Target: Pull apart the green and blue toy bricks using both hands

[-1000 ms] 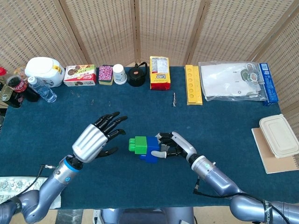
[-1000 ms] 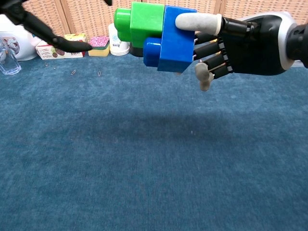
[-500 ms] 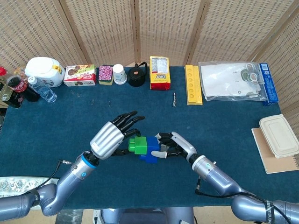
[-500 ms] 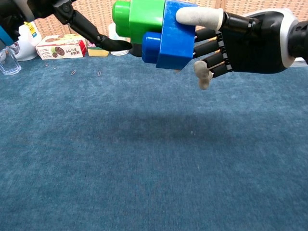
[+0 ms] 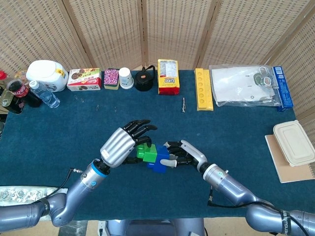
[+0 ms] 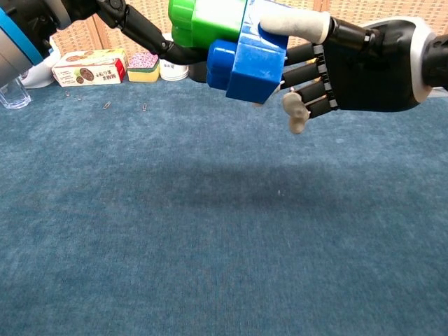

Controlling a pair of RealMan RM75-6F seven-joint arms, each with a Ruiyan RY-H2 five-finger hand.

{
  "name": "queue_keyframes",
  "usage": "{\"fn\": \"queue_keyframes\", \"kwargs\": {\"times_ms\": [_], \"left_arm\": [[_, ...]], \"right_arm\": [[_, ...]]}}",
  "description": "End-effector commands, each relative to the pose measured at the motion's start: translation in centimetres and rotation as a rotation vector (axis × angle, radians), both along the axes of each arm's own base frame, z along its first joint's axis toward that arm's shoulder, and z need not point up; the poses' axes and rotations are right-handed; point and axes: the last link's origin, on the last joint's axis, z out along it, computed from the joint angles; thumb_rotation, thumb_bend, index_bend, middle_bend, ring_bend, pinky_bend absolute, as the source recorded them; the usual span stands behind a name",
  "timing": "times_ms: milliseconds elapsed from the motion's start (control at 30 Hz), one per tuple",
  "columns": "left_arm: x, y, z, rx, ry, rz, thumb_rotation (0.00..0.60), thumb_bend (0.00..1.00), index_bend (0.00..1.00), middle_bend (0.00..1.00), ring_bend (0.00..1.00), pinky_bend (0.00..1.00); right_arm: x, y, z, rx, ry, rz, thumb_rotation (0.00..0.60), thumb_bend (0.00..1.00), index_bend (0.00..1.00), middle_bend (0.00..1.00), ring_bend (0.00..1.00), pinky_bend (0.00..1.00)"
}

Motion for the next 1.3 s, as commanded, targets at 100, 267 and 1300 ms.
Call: {"fn": "queue_keyframes", "kwargs": {"times_ms": [100, 267, 1300], "left_arm": [[-0.4, 0.1, 0.0, -0.005, 0.004, 0.004, 0.600, 0.29, 0.70, 0.29, 0.19, 0.27], [-1.0, 0.1, 0.3, 0.004, 0.000, 0.005, 0.600, 0.29, 0.71, 0.29, 0.19, 0.27], [-12.2, -2.6, 6.8, 0.088, 0.247, 0.132, 0.600, 0.29, 0.71, 0.29, 0.19, 0.27]], "right_arm": [[-0.3, -0.4, 0.0, 0.004, -0.002, -0.007, 0.386, 0.15, 0.58, 0.60, 0.67, 0.56], [-0.5, -0.7, 0.0, 0.014, -0.009, -0.024, 0.390, 0.15, 0.58, 0.60, 0.67, 0.56], [-4.0, -2.7, -4.4, -0.384, 0.489, 0.332, 0.390, 0.15, 0.58, 0.59, 0.57, 0.46]]}}
